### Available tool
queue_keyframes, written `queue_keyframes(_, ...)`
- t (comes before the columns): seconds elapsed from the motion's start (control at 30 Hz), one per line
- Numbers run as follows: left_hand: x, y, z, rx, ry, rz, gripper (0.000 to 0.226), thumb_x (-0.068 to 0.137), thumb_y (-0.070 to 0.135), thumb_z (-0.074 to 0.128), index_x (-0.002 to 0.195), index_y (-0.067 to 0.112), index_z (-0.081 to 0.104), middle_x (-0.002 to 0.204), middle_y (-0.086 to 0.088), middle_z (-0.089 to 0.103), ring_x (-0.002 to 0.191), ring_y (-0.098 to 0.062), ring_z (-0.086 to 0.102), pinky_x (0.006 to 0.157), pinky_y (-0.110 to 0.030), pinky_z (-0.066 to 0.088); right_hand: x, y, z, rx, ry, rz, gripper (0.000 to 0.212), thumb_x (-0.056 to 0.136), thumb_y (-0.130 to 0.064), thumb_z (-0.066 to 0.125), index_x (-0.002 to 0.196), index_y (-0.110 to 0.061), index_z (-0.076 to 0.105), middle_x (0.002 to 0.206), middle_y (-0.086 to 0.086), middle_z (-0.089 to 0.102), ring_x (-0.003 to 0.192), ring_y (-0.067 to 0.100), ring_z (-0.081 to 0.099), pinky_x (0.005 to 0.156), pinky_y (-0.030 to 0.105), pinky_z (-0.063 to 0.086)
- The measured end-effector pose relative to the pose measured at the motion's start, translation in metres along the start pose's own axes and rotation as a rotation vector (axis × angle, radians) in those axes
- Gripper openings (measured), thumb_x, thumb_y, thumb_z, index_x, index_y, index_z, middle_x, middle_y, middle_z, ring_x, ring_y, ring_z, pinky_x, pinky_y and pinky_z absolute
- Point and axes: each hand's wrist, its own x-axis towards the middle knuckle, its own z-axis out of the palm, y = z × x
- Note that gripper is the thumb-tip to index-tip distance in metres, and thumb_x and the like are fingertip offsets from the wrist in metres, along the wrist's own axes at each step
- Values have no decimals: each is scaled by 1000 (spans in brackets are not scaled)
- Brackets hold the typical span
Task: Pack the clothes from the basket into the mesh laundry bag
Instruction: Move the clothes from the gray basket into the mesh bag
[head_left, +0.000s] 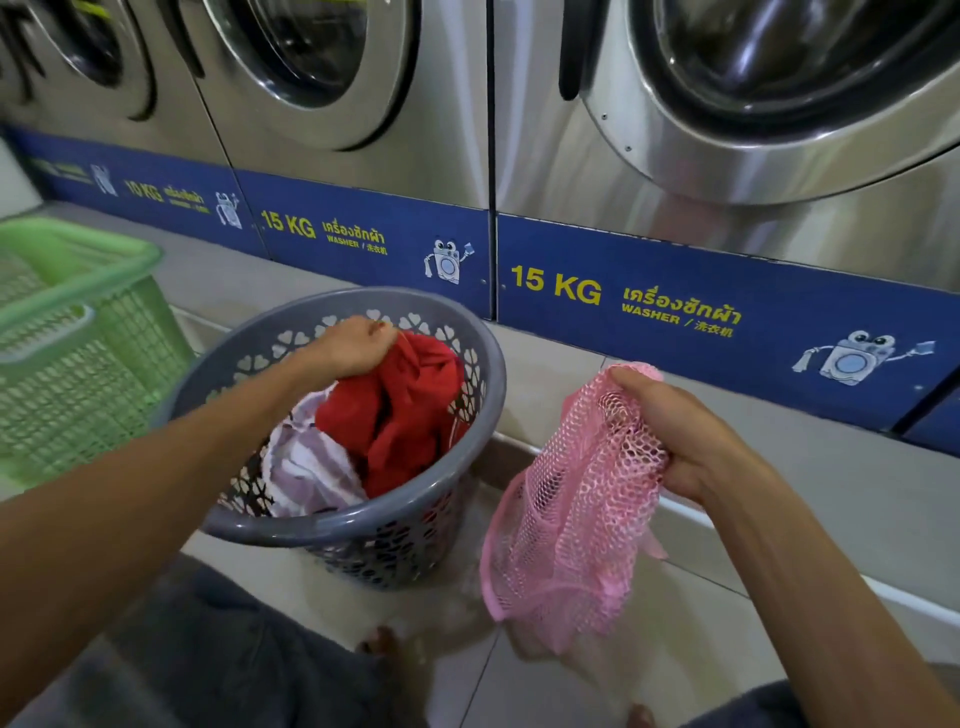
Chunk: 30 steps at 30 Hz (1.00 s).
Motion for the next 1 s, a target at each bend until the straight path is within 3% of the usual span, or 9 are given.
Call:
queue_keyframes(0.17,-51,57,-84,-858,27,-52,13,67,31,52,65,21,59,67,-4,61,63,-23,56,68,-32,44,-6,-2,3,24,7,-16,31,102,-36,57,106,-7,67,70,7,77,54,20,73,64,33,54)
queue_keyframes(0.27,-83,82,-105,-1146,-113,68,13,73,24,48,65,21,58,61,0,55,50,-18,51,57,-23,46,-10,-5,7,55,11,-17,28,102,-35,56,100,-9,67,68,7,75,54,19,70,61,31,54)
queue_keyframes(0.43,-112,80,-36,-882,-317,29,14,86,21,64,75,15,70,64,-1,71,54,-16,62,50,-20,52,-17,-8,10,86,41,-15,33,102,-34,57,112,-5,67,78,12,79,63,24,75,67,34,57)
queue_keyframes(0.5,-116,66,8,-603,-245,71,11,74,26,76,79,17,72,72,4,75,67,-15,67,62,-25,58,-19,-8,7,84,64,-15,35,100,-35,60,118,-6,67,77,11,79,62,23,76,65,34,57)
queue_keyframes(0.6,-115,57,41,-365,-50,156,48,53,46,74,97,26,67,99,4,70,92,-17,66,88,-35,55,-21,-8,-2,75,83,-10,39,97,-37,64,119,-5,67,86,13,81,68,26,77,62,32,58)
queue_keyframes(0.7,-113,60,40,-345,-143,134,73,59,43,78,126,46,49,119,6,61,109,-14,60,100,-32,49,-24,-9,-6,80,88,-2,37,97,-37,65,117,-6,67,84,13,81,65,25,78,60,33,59)
queue_keyframes(0.77,-113,62,41,-396,-230,139,53,67,32,78,114,46,57,98,17,71,99,-13,67,88,-26,52,-26,-9,-6,23,87,-10,39,97,-37,64,119,-6,66,86,14,81,67,26,78,63,35,60)
queue_keyframes(0.9,-114,69,31,-238,23,165,41,65,32,80,101,33,60,79,16,67,83,-15,64,75,-26,43,-26,-9,-7,-315,138,-85,42,97,-39,61,123,-8,64,101,13,78,88,30,76,86,43,61)
queue_keyframes(1.0,-117,76,11,-543,156,151,36,60,27,76,92,30,61,77,12,66,74,-11,60,73,-27,46,-28,-9,-7,-481,126,-150,38,97,-41,57,117,-11,69,100,9,78,88,27,76,89,43,61)
